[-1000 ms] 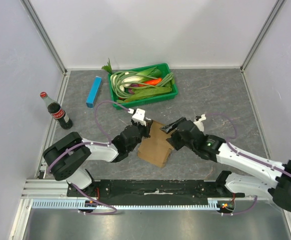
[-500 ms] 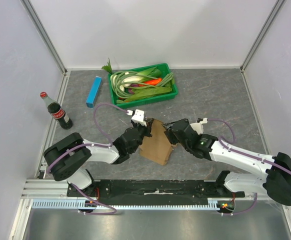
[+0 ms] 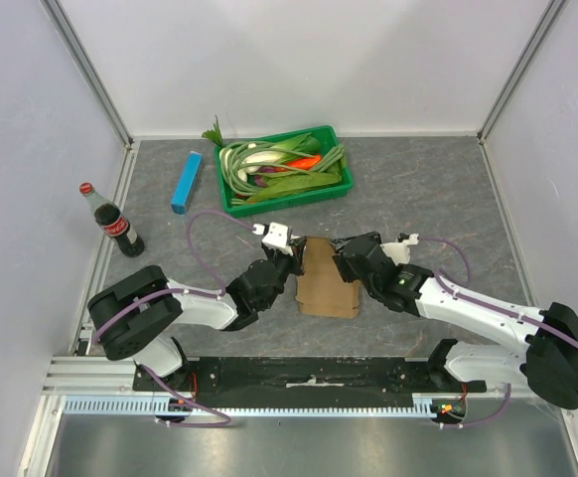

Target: Fold the paper box

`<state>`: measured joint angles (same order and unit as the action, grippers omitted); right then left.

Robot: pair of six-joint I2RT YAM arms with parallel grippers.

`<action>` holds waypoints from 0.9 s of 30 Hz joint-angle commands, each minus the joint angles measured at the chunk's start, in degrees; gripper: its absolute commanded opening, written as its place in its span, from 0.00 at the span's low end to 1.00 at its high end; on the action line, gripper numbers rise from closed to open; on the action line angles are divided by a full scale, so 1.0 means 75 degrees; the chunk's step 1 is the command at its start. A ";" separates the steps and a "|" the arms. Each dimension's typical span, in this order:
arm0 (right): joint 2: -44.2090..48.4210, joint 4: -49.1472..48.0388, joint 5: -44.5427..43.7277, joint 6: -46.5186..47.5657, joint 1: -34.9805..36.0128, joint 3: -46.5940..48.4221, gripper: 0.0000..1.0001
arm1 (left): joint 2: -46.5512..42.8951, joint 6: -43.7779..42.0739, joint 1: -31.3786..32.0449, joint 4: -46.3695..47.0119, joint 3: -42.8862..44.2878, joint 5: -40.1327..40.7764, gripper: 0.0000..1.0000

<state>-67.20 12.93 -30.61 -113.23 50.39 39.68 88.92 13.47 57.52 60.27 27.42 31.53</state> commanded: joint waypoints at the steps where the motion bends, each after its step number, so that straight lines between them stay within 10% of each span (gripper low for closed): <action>1: 0.0135 -0.0048 -0.0548 -0.2587 -0.0051 0.0170 0.54 | 0.0014 -0.0367 0.0101 0.0589 -0.0023 0.0367 0.02; 27: 0.0101 -0.0036 -0.0325 -0.2410 -0.0355 0.0299 0.49 | 0.0202 -0.0824 0.0311 0.0729 0.0094 0.0343 0.02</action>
<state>-65.63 12.91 -30.85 -113.43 48.36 39.68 90.02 10.98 59.09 60.77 27.46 31.64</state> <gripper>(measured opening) 0.505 0.033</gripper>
